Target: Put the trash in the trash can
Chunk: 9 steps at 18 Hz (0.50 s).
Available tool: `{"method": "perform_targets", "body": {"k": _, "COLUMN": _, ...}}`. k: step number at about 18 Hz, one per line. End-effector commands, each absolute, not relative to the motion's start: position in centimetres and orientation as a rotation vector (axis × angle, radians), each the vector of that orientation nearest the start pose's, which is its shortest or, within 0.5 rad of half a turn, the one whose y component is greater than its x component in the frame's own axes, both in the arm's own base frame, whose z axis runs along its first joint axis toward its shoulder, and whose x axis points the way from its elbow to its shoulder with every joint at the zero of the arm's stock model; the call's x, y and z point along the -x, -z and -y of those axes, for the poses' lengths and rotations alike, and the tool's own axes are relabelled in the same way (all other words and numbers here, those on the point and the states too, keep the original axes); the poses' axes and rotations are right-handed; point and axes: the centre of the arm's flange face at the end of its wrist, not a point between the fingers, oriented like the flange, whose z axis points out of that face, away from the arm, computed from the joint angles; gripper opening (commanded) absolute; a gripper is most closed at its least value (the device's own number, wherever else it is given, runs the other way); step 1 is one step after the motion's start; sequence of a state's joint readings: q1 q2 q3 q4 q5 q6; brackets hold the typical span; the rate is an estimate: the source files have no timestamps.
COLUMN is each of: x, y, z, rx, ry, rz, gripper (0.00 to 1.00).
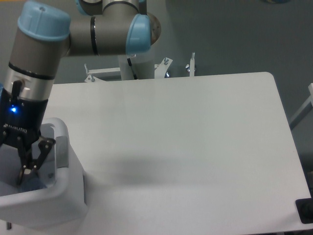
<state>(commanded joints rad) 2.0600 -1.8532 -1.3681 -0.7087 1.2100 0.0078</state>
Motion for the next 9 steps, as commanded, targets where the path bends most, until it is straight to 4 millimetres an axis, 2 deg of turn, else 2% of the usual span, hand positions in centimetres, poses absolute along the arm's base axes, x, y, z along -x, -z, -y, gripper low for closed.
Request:
{"method": "perform_targets", "body": {"k": 2, "x": 18.7, "y": -55.0, "z": -62.5, "rx": 2.273, "ry": 0.008, "rz": 0.484, "gripper": 1.0}}
{"method": "perform_targets", "body": {"k": 5, "x": 23.2, "y": -54.1, "z": -60.7, "rx": 2.284, "ry": -0.151, "rz": 0.612, "gripper": 1.0}}
{"method": "perform_targets", "body": {"k": 8, "x": 25.8, "y": -55.8, "z": -58.7, "rx": 2.258, "ry": -0.257, "rz": 0.671, "gripper": 1.0}}
{"method": "perform_targets", "body": {"k": 9, "x": 27.0, "y": -55.7, "z": -57.7, "rx": 2.27, "ry": -0.31, "rz": 0.672, "gripper": 1.0}}
